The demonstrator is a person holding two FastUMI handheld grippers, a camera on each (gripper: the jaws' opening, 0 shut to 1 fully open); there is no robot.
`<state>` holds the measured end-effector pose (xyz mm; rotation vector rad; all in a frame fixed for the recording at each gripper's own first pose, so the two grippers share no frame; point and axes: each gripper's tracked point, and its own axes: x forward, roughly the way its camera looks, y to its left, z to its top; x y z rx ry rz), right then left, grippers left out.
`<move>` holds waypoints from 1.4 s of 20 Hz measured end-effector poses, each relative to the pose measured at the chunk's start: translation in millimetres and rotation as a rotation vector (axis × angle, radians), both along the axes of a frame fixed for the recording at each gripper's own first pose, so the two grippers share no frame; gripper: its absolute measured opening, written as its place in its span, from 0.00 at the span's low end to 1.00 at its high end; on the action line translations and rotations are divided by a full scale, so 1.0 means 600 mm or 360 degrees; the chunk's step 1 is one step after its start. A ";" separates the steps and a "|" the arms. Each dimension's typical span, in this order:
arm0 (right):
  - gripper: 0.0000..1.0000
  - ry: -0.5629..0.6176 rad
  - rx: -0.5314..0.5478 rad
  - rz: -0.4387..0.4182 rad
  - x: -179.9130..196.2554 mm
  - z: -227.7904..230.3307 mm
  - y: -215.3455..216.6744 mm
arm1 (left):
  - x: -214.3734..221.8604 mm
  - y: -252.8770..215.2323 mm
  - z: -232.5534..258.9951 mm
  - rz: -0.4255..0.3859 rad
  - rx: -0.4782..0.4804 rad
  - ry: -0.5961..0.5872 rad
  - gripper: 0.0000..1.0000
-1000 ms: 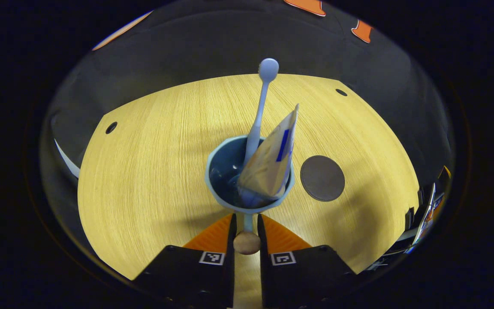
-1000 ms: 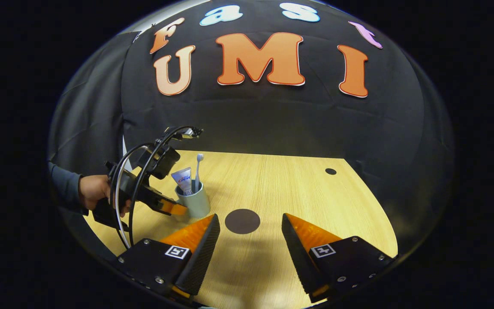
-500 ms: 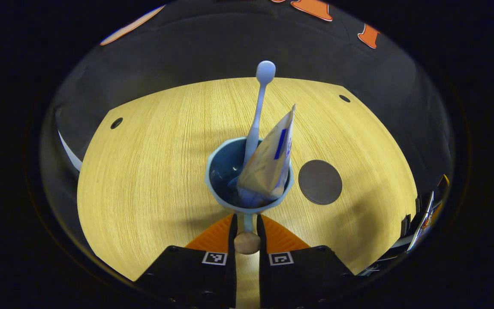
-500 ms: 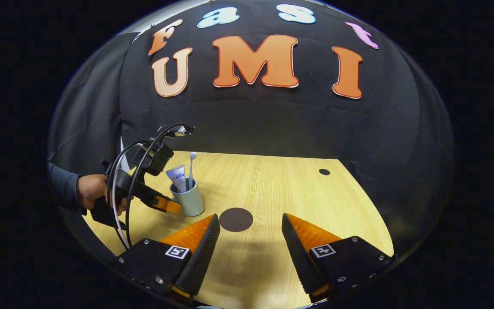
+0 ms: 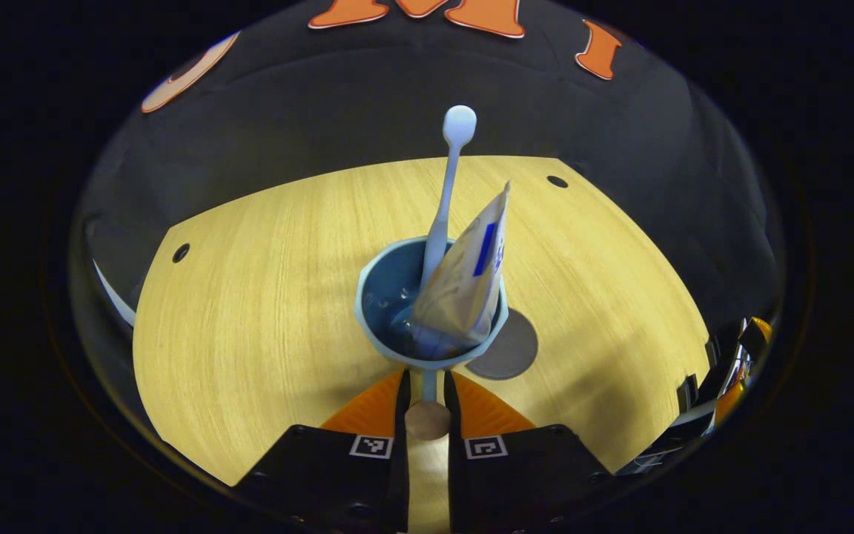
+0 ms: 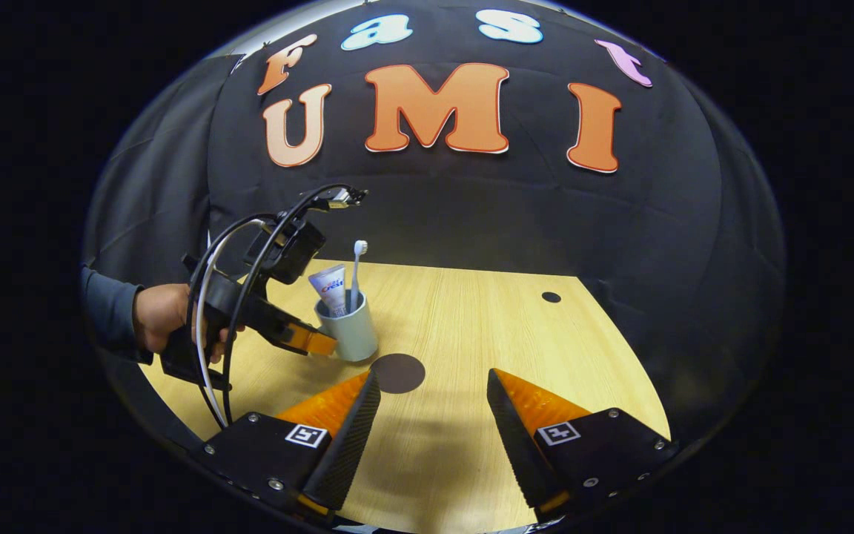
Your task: Put the toothbrush and toothpaste on the desktop into the cup, then pick up the cup and place it on the coaster on the desktop.
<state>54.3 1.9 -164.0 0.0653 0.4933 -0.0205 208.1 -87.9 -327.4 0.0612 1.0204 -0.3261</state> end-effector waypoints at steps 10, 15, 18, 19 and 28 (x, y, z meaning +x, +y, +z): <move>0.88 0.0035 -0.0028 -0.0092 -0.038 -0.008 -0.053 | 0.005 -0.105 -0.023 -0.0129 -0.0005 0.0022 0.21; 0.88 0.0074 0.0001 -0.0131 -0.049 -0.023 -0.065 | -0.010 -0.108 -0.038 -0.0146 0.0021 0.0059 0.20; 0.88 0.0081 0.0008 -0.0134 -0.047 -0.025 -0.069 | -0.003 -0.111 -0.036 -0.0170 0.0034 0.0040 0.20; 0.88 0.0079 0.0009 -0.0132 -0.045 -0.026 -0.067 | -0.006 -0.122 -0.032 -0.0177 0.0023 0.0023 0.24; 0.88 0.0020 -0.0006 -0.0013 -0.004 -0.008 -0.045 | -0.013 -0.065 0.058 -0.0135 0.0042 -0.0276 0.96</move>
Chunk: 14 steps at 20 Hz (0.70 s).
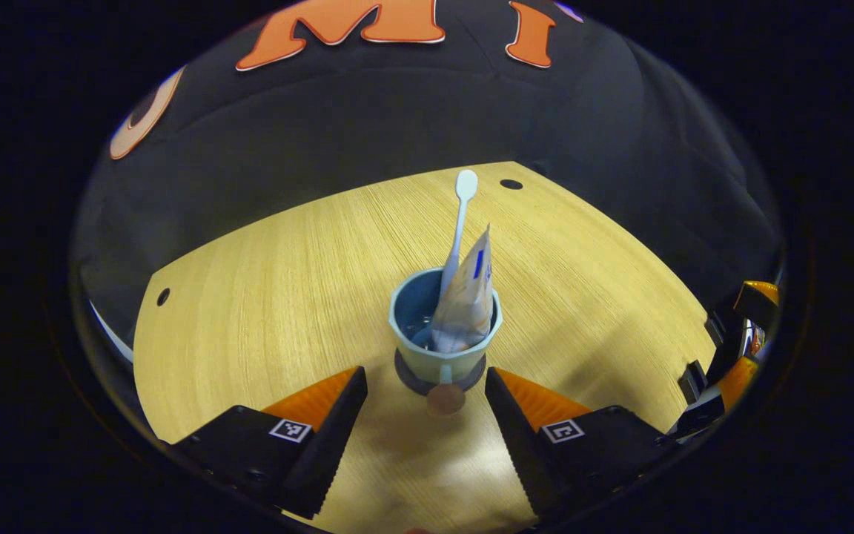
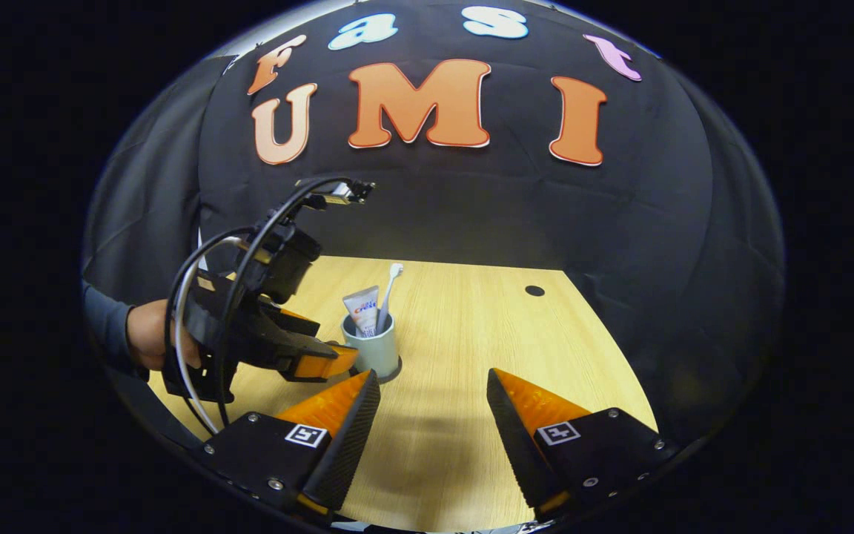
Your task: Put the toothbrush and toothpaste on the desktop into the cup, then pick up the cup and place it on the coaster on the desktop.
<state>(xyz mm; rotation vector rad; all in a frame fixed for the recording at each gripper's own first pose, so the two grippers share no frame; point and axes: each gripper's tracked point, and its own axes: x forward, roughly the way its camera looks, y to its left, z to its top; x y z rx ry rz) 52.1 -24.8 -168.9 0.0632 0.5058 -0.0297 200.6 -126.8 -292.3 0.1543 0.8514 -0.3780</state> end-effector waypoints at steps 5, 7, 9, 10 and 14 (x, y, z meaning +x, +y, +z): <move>0.88 -0.0069 -0.0028 0.0083 0.027 0.021 0.018 | -0.001 0.068 0.108 0.0109 -0.0010 -0.0324 0.97; 0.88 -0.0107 -0.0035 0.0121 0.039 0.027 0.030 | -0.002 0.099 0.159 0.0169 -0.0029 -0.0459 0.97; 0.88 -0.0155 -0.0054 0.0153 0.051 0.040 0.037 | -0.006 0.120 0.200 0.0225 -0.0053 -0.0567 0.97; 0.88 -0.0188 -0.0070 0.0165 0.058 0.047 0.040 | -0.008 0.126 0.212 0.0256 -0.0064 -0.0612 0.96; 0.89 -0.0358 -0.0164 0.0223 0.084 0.102 0.054 | -0.039 0.189 0.294 0.0387 -0.0086 -0.0781 0.97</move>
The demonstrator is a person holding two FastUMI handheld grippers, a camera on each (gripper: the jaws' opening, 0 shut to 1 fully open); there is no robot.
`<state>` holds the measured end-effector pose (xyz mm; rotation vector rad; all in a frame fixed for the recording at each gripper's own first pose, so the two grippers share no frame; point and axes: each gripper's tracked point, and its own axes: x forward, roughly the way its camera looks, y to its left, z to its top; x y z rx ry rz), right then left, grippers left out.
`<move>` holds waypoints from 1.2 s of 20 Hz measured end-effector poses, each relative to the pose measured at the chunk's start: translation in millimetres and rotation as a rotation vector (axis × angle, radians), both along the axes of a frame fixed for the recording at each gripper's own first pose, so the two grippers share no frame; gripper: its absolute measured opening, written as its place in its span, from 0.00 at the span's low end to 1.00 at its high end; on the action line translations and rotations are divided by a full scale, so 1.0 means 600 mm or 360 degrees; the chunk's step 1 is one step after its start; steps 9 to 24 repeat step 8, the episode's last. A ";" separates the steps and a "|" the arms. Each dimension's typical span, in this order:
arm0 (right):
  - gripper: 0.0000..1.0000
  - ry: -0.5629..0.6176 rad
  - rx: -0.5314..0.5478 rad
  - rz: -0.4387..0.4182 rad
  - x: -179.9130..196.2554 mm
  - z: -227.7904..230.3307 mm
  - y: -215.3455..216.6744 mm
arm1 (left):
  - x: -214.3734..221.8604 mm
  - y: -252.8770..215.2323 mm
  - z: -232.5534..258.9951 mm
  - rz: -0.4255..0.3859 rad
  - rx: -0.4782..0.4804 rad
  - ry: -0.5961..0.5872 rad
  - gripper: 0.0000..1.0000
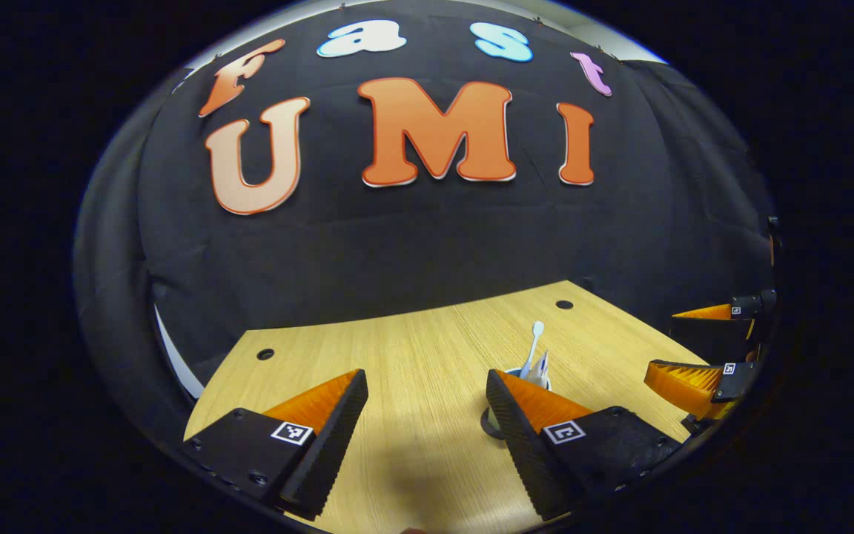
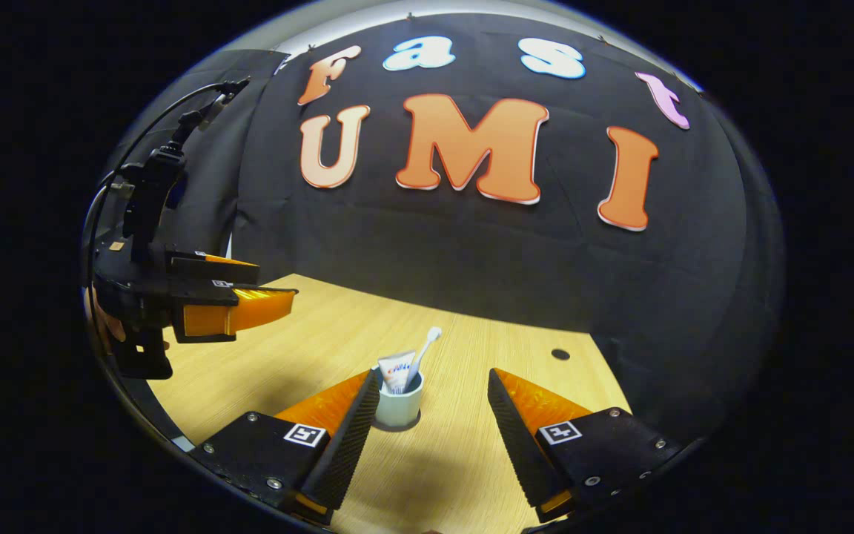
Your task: Put the toothbrush and toothpaste on the desktop into the cup, then pick up the cup and place it on the coaster on the desktop.
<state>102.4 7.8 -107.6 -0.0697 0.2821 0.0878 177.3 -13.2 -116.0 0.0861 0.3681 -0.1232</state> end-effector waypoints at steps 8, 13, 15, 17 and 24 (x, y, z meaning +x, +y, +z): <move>0.90 -0.0195 -0.0001 0.0040 0.025 0.079 0.016 | -0.051 0.094 0.104 0.0221 -0.0017 -0.0308 0.96; 0.90 -0.0195 -0.0001 0.0040 0.025 0.079 0.016 | -0.051 0.094 0.104 0.0221 -0.0017 -0.0308 0.96; 0.90 -0.0195 -0.0001 0.0040 0.025 0.079 0.016 | -0.051 0.094 0.104 0.0221 -0.0017 -0.0308 0.96; 0.90 -0.0195 -0.0001 0.0040 0.025 0.079 0.016 | -0.051 0.094 0.104 0.0221 -0.0017 -0.0308 0.96; 0.90 -0.0195 -0.0001 0.0040 0.025 0.079 0.016 | -0.051 0.094 0.104 0.0221 -0.0017 -0.0308 0.96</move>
